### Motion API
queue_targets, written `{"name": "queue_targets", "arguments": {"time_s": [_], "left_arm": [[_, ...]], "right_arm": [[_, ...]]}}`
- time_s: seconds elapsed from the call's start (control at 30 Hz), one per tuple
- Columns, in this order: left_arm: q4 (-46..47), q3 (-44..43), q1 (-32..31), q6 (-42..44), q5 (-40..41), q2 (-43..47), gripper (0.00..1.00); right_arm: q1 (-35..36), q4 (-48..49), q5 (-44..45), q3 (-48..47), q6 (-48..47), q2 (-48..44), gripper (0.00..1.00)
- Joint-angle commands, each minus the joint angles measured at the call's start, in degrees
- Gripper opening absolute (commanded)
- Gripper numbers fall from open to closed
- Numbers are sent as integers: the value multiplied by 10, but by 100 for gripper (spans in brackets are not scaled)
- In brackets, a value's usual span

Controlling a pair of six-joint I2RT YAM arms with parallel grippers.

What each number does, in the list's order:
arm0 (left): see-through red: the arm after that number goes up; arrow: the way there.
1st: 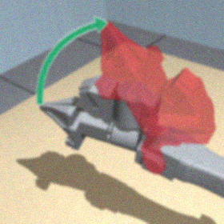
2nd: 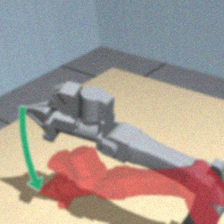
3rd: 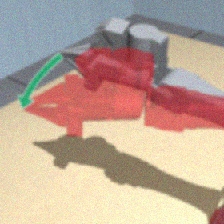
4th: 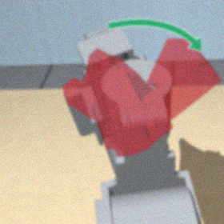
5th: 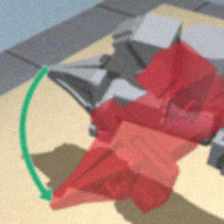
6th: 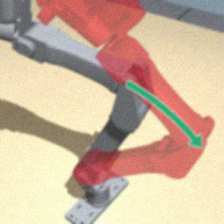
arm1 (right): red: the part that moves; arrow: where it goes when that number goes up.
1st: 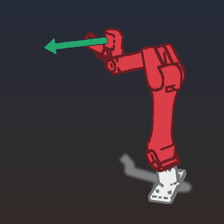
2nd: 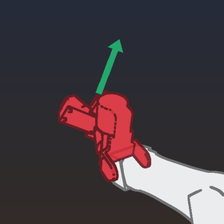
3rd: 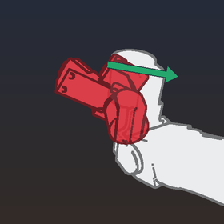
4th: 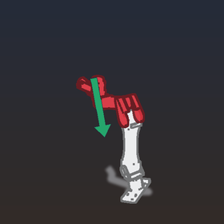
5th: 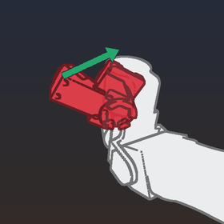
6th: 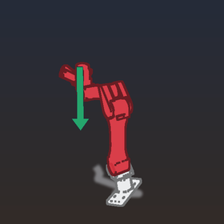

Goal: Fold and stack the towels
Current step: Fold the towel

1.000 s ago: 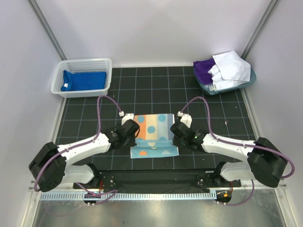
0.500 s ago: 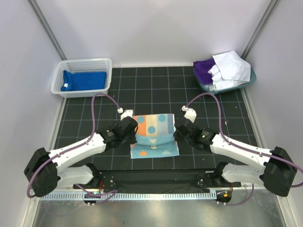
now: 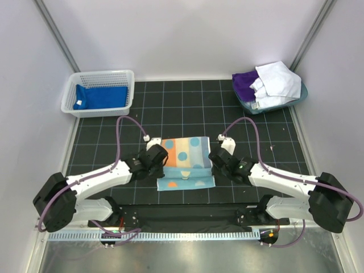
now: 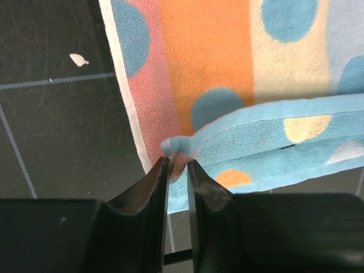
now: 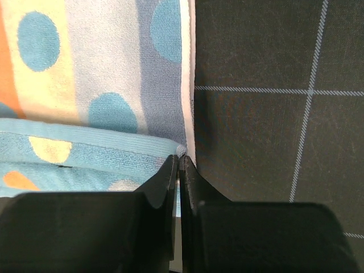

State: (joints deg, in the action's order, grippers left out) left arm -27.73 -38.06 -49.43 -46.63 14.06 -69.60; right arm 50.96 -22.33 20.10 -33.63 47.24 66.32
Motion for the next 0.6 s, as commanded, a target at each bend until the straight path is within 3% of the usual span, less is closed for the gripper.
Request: {"name": "queue_targets", "arguments": {"time_s": [0.0,0.27,0.57], "left_arm": [[18,5,-4,-14,-4,-5,24],[-18,-8,-4,-11,10,34,45],[-59,-88,-3,2,42,62,49]], "right_arm": [[4,34,5,4,11,5,9],[5,32,-6,5,0,-19,28],[6,16,-3,-3,2,-30,31]]}}
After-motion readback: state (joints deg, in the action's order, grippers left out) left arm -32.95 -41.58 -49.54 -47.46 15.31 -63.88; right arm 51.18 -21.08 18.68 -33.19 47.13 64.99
